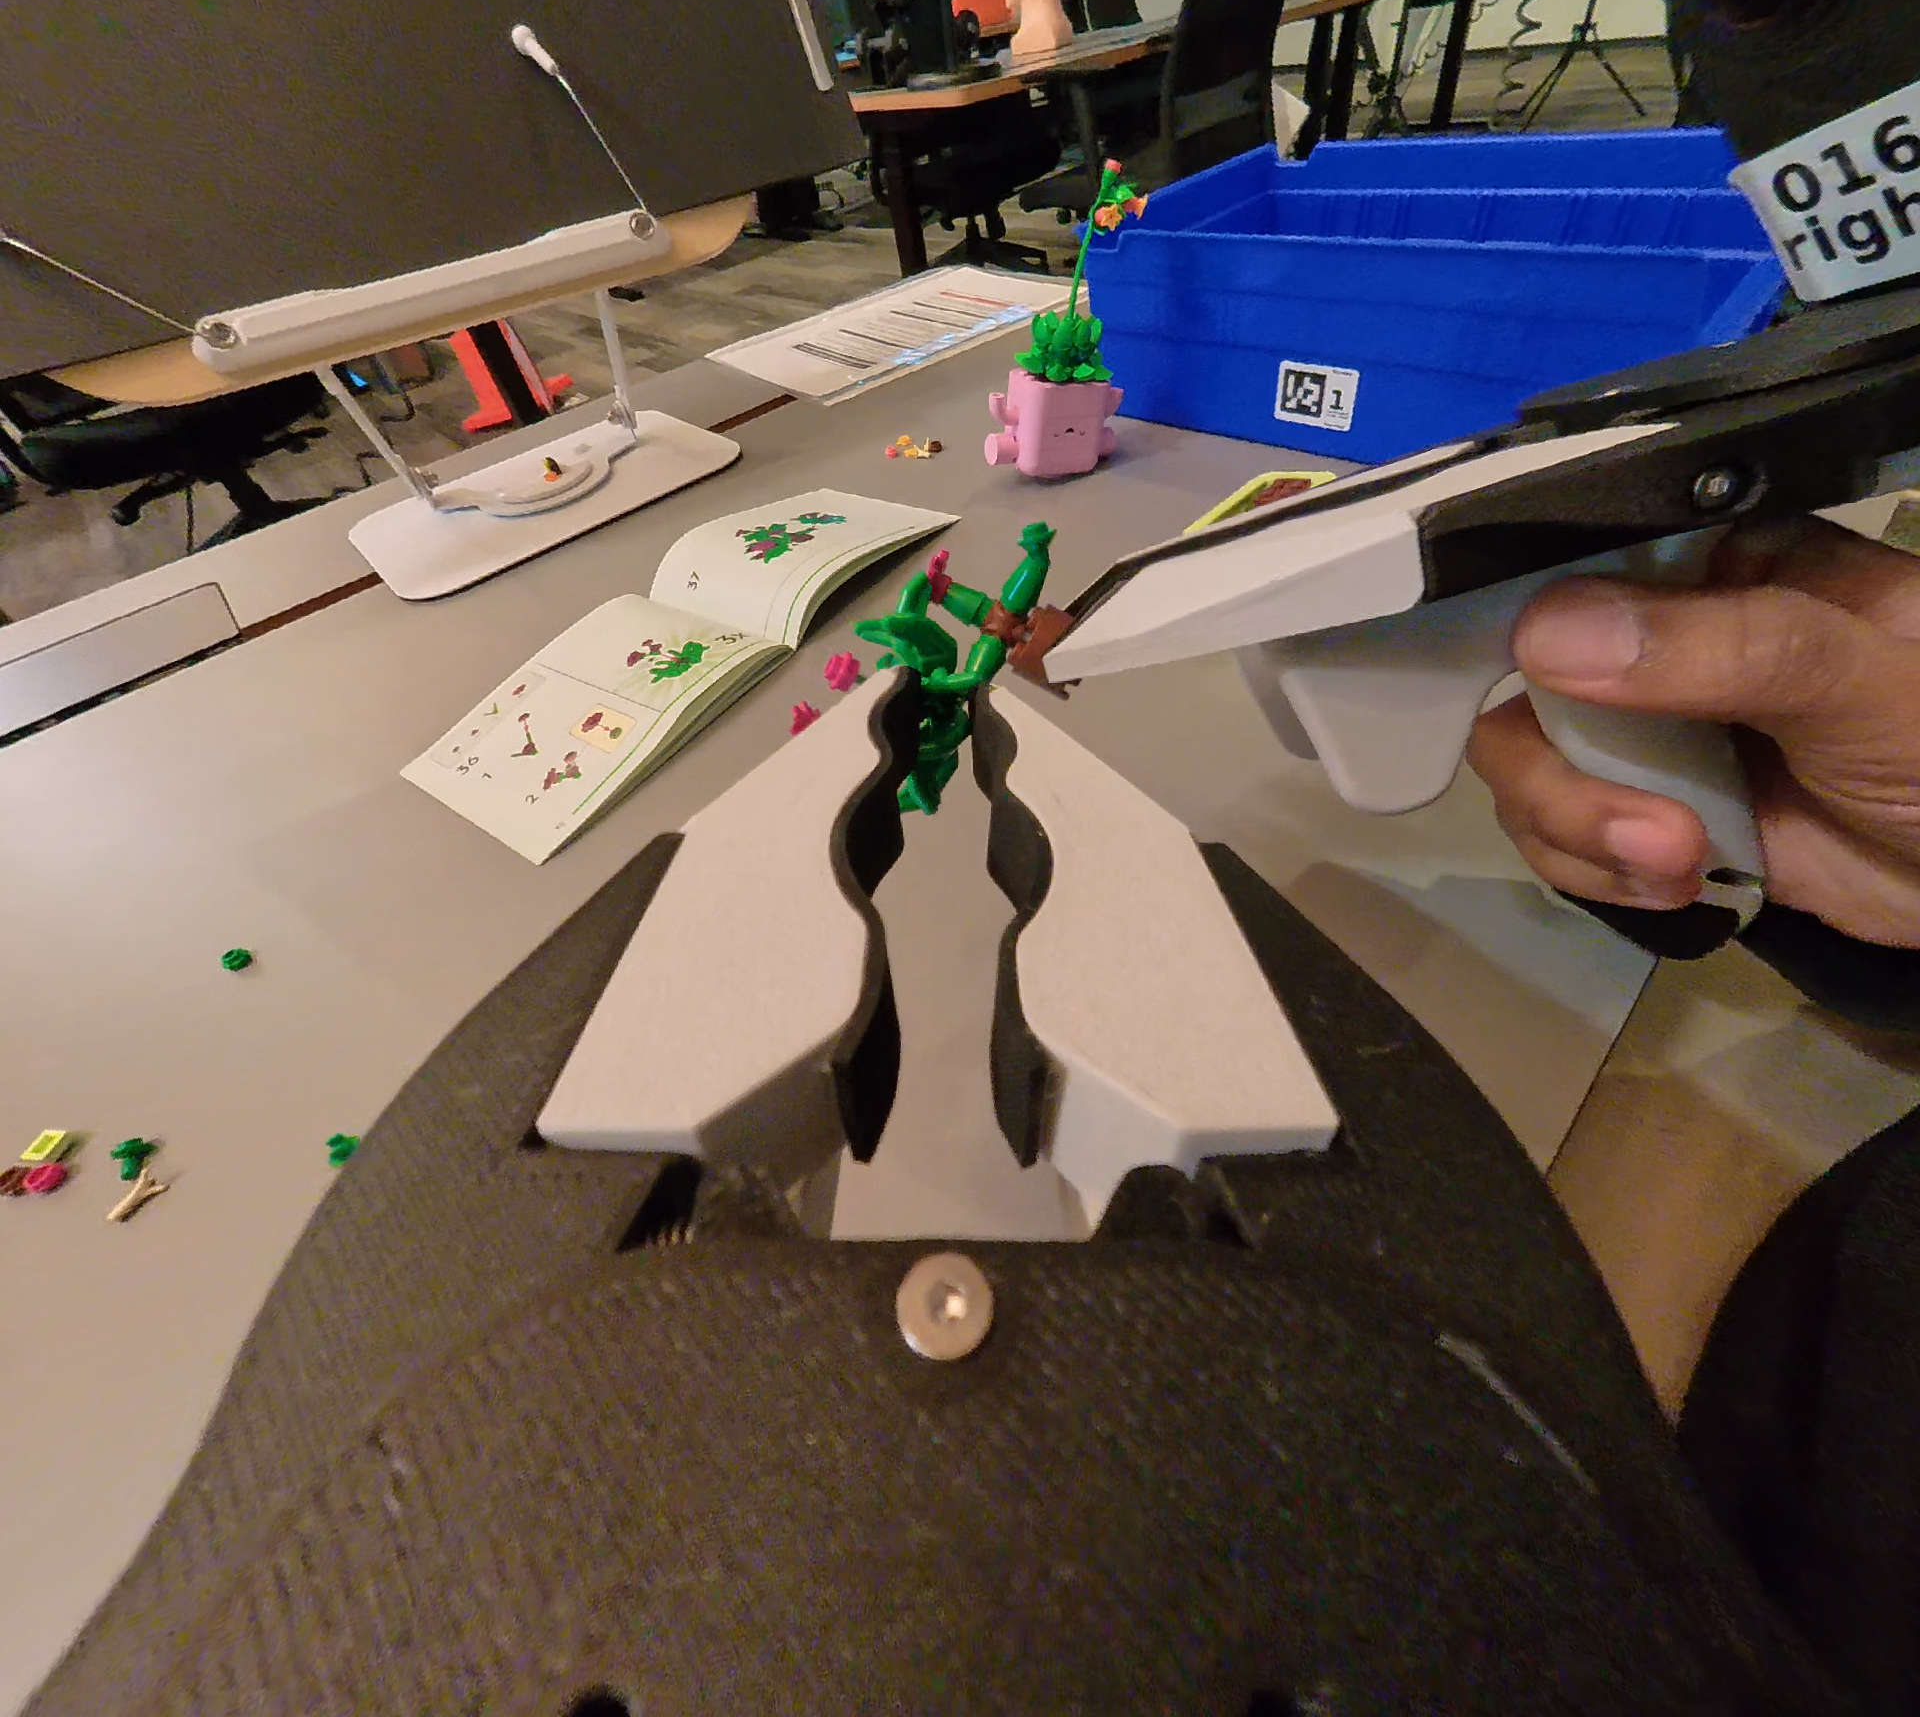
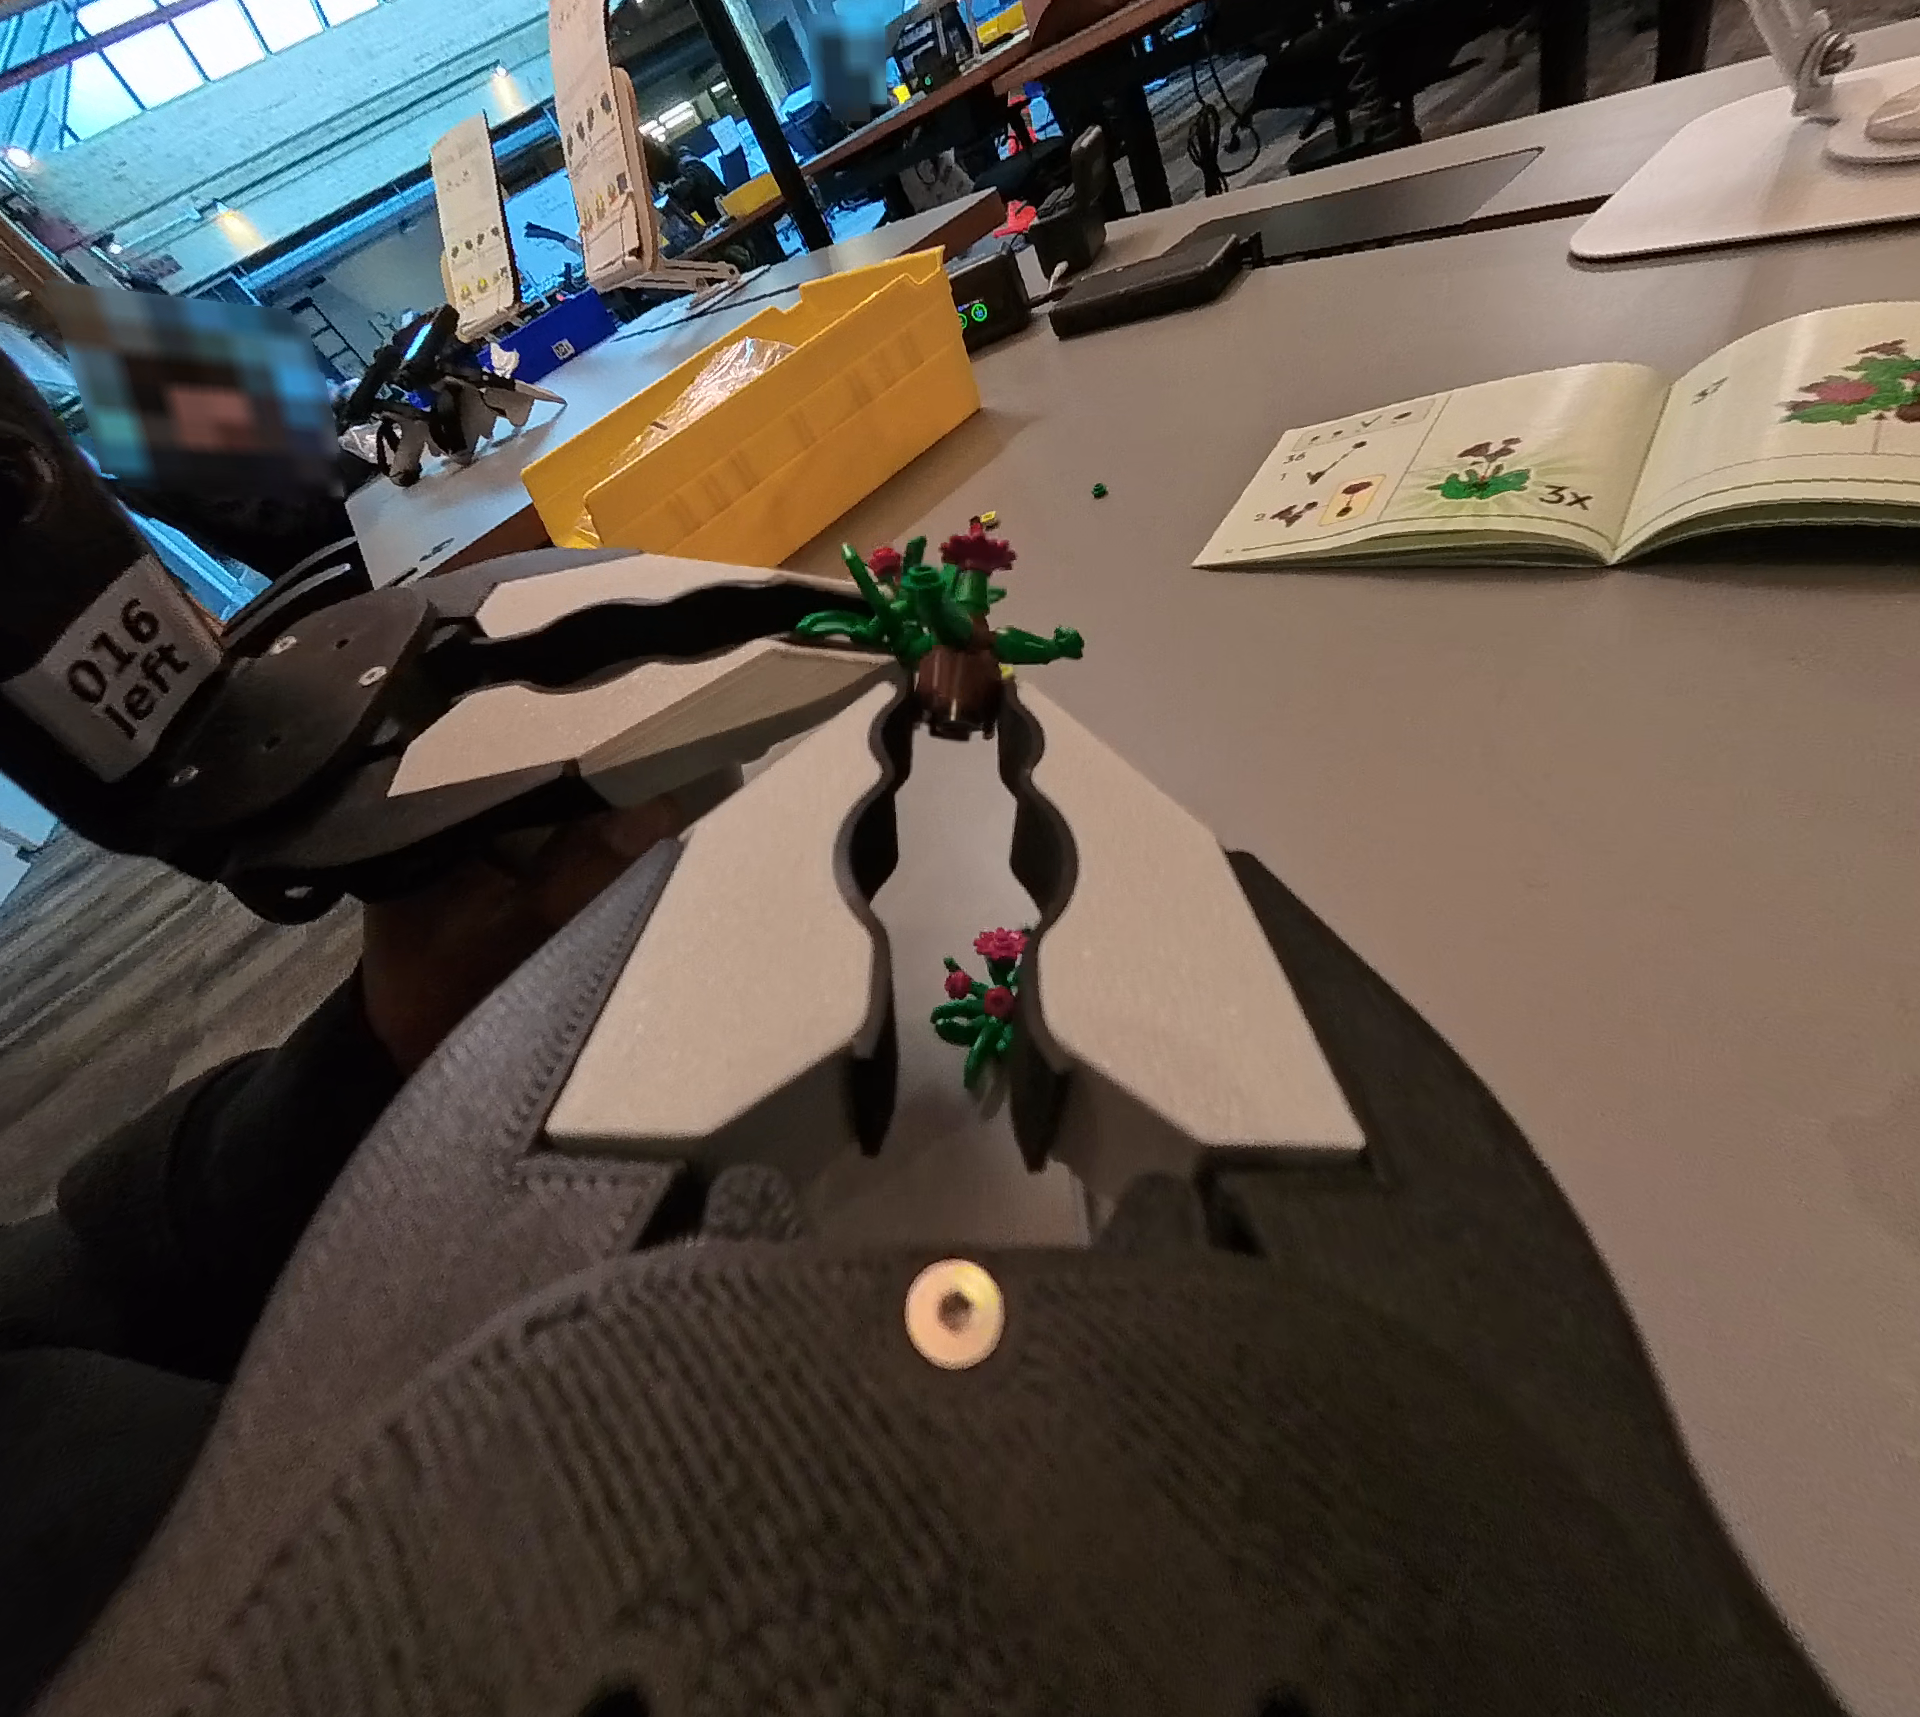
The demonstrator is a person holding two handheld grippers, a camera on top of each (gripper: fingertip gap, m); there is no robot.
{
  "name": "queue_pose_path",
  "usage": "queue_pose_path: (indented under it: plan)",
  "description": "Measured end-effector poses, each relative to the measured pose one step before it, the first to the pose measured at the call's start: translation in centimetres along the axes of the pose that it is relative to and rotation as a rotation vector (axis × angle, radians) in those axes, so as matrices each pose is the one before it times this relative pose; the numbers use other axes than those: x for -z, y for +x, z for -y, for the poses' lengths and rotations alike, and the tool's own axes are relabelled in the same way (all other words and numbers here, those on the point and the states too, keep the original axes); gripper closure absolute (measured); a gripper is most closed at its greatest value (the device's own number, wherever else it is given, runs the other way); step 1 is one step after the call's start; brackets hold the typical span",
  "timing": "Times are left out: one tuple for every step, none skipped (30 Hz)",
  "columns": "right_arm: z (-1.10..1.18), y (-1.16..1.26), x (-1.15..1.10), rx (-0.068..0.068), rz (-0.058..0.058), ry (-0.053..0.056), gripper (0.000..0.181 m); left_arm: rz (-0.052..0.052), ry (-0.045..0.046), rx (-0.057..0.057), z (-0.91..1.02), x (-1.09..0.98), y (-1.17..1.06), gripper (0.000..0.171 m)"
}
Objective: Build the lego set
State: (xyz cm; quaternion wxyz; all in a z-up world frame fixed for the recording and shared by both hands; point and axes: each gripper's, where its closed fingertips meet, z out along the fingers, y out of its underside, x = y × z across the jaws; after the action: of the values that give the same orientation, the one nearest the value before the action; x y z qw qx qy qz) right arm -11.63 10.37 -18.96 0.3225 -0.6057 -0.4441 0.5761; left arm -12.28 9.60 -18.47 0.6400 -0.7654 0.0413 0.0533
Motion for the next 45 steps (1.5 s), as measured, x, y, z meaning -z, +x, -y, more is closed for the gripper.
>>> queue_pose_path:
  plan:
    - [0.075, 0.006, 0.062, -0.007, 0.005, 0.0021, 0.167, -0.0045, 0.00105, 0.0052, 0.012, -0.018, 0.06, 0.165]
    - [-0.023, 0.04, 0.024, -0.0057, 0.0014, -0.0034, 0.167, -0.0013, -0.00456, 0.0015, -0.082, -0.042, 0.023, 0.165]
    - [-0.119, 0.067, -0.028, -0.0008, -0.0019, -0.0086, 0.167, 0.0016, -0.00409, -0.0024, -0.1, -0.04, 0.008, 0.165]
    - [-0.05, 0.038, -0.001, 0.0, -0.0014, -0.0028, 0.167, 0.0017, -0.00017, 0.001, -0.05, -0.038, 0.03, 0.165]
    - [-0.024, 0.031, 0.0, -0.005, 0.0004, -0.001, 0.167, 0.0013, 0.00227, 0.0033, -0.009, -0.013, 0.01, 0.165]
    - [-0.029, 0.029, -0.005, -0.0061, 0.0017, -0.0015, 0.167, -0.0005, 0.00036, 0.0036, -0.038, -0.011, 0.008, 0.165]
    - [-0.013, 0.022, 0.002, -0.005, 0.0024, -0.0009, 0.167, -0.0015, 0.00106, 0.0044, -0.012, -0.003, 0.005, 0.165]
    - [-0.01, 0.0, -0.006, -0.0056, 0.0024, -0.0001, 0.167, -0.0009, 0.00199, 0.0055, -0.011, -0.001, 0.006, 0.165]
    - [-0.042, 0.025, -0.016, -0.0044, 0.0013, -0.0029, 0.167, -0.0003, 0.00018, 0.0041, -0.039, -0.019, -0.002, 0.165]
    - [-0.008, 0.026, 0.002, -0.0036, 0.0014, 0.0001, 0.167, 0.0003, 0.00103, 0.0023, -0.016, -0.013, 0.006, 0.165]
    - [-0.014, 0.031, -0.012, -0.0029, 0.0015, -0.0006, 0.167, 0.0006, -0.00158, 0.0003, -0.046, -0.024, -0.002, 0.165]
    - [-0.037, 0.037, -0.024, -0.0025, 0.0017, -0.0019, 0.167, -0.0002, -0.00272, -0.0012, -0.042, -0.012, -0.005, 0.165]
    - [-0.035, 0.034, -0.029, -0.0043, 0.003, -0.0011, 0.167, 0.0001, -0.0027, -0.0033, -0.033, 0.0, -0.014, 0.165]
    - [-0.035, 0.029, -0.054, -0.0077, 0.0056, -0.0003, 0.167, 0.0013, -0.0031, -0.0044, -0.037, -0.007, -0.039, 0.165]
    - [-0.019, 0.05, -0.066, -0.015, 0.011, 0.0025, 0.167, 0.0012, -0.00109, -0.0058, -0.007, -0.021, -0.038, 0.165]
    - [0.023, 0.073, -0.02, -0.0182, 0.0162, 0.0052, 0.167, -0.0014, 0.00208, -0.0032, 0.032, -0.024, 0.008, 0.165]
    - [0.075, 0.12, 0.003, -0.0172, 0.016, 0.008, 0.167, -0.0059, 0.00401, 0.0004, 0.06, -0.037, 0.105, 0.163]
    - [0.101, 0.165, 0.044, -0.0238, 0.0147, 0.0089, 0.167, -0.0106, 0.00691, 0.0032, 0.132, -0.041, 0.217, 0.159]
    - [0.135, 0.238, 0.062, -0.0258, 0.0095, 0.0115, 0.167, -0.0021, 0.00952, 0.0059, 0.181, -0.007, 0.126, 0.153]
    - [0.215, 0.348, 0.11, -0.0189, 0.0011, 0.0161, 0.168, 0.0057, 0.01053, 0.0013, 0.226, 0.061, 0.011, 0.148]
    - [0.227, 0.244, 0.13, -0.0137, 0.0054, 0.013, 0.167, 0.0098, 0.01479, -0.0021, 0.288, 0.144, -0.083, 0.144]
    - [0.27, 0.031, 0.128, -0.007, 0.0145, 0.0124, 0.168, 0.0081, 0.01938, 0.0017, 0.312, 0.176, -0.082, 0.144]
    - [0.365, -0.061, 0.152, -0.0035, 0.0155, 0.0179, 0.168, -0.0031, 0.02109, 0.0166, 0.275, 0.153, 0.012, 0.145]
    - [0.471, -0.208, 0.162, 0.0046, 0.0175, 0.0261, 0.167, -0.0161, 0.01984, 0.0418, 0.183, 0.064, 0.138, 0.147]
    - [0.537, -0.41, 0.155, 0.0142, 0.024, 0.0303, 0.168, -0.0285, 0.02145, 0.0672, 0.095, -0.012, 0.223, 0.148]
    - [0.508, -0.42, 0.166, 0.0213, 0.0182, 0.0279, 0.168, -0.0366, 0.02478, 0.0854, 0.053, -0.057, 0.214, 0.148]
    - [0.532, -0.399, 0.17, 0.029, 0.0117, 0.0295, 0.168, -0.0357, 0.02917, 0.0941, 0.057, -0.031, 0.073, 0.147]
    - [0.484, -0.422, 0.149, 0.0365, 0.0103, 0.0281, 0.168, -0.0443, 0.02911, 0.0972, 0.069, -0.017, 0.091, 0.147]
    - [0.282, -0.379, 0.064, 0.0351, 0.0063, 0.0135, 0.168, -0.0543, 0.02361, 0.0989, 0.048, -0.017, 0.14, 0.147]
    - [0.06, -0.326, -0.015, 0.0342, 0.0038, 0.0018, 0.168, -0.0534, 0.02108, 0.0976, 0.111, -0.001, 0.082, 0.146]
    - [-0.178, -0.175, -0.092, 0.0333, -0.0046, -0.0099, 0.168, -0.0521, 0.02173, 0.0914, 0.178, 0.024, 0.067, 0.143]
    - [-0.357, -0.211, -0.15, 0.0305, -0.0005, -0.0181, 0.167, -0.0509, 0.02451, 0.0836, 0.272, 0.052, 0.096, 0.142]
    - [-0.38, -0.222, -0.142, 0.0259, 0.0004, -0.0161, 0.167, -0.0402, 0.02376, 0.0727, 0.293, 0.114, 0.007, 0.139]
    - [-0.268, -0.045, -0.097, 0.024, -0.0108, -0.0083, 0.167, -0.0302, 0.02558, 0.0534, 0.339, 0.212, -0.05, 0.14]
    - [-0.323, -0.072, -0.064, 0.0242, -0.0055, -0.0142, 0.167, -0.0234, 0.01709, 0.0371, 0.229, 0.213, -0.046, 0.141]
    - [-0.4, 0.021, -0.066, 0.0226, -0.007, -0.0228, 0.167, -0.0099, 0.00351, 0.0206, 0.033, 0.162, -0.109, 0.142]
    - [-0.382, 0.072, -0.021, 0.0236, -0.0071, -0.0221, 0.167, -0.0038, -0.006, 0.0052, -0.113, 0.06, -0.063, 0.144]
    - [-0.463, 0.118, 0.006, 0.0232, -0.005, -0.0279, 0.167, -0.0076, -0.01355, -0.0003, -0.196, -0.038, 0.061, 0.145]
    - [-0.536, 0.15, 0.018, 0.0188, -0.0024, -0.0326, 0.167, -0.0036, -0.01468, -0.0043, -0.191, -0.123, 0.073, 0.146]
    - [-0.56, 0.216, 0.045, 0.0128, -0.0037, -0.0343, 0.167, 0.0009, -0.01649, -0.0089, -0.216, -0.162, 0.013, 0.146]
    - [-0.543, 0.24, 0.056, 0.0121, -0.0031, -0.0326, 0.167, -0.0014, -0.02726, -0.0067, -0.353, -0.223, 0.007, 0.146]
    - [-0.574, 0.196, 0.059, 0.0104, 0.0001, -0.0346, 0.167, 0.0043, -0.0395, 0.0018, -0.575, -0.292, -0.193, 0.143]
    - [-0.4, 0.175, 0.063, 0.0057, -0.0012, -0.0263, 0.167, 0.0084, -0.04387, 0.0114, -0.657, -0.278, -0.329, 0.138]
    - [-0.29, 0.14, 0.053, 0.0095, -0.0009, -0.0236, 0.167, -0.0039, -0.03041, 0.01, -0.526, -0.23, -0.162, 0.136]
    - [-0.359, 0.258, 0.029, 0.014, -0.0097, -0.0283, 0.167, 0.0051, -0.02038, 0.0118, -0.425, -0.18, -0.302, 0.135]
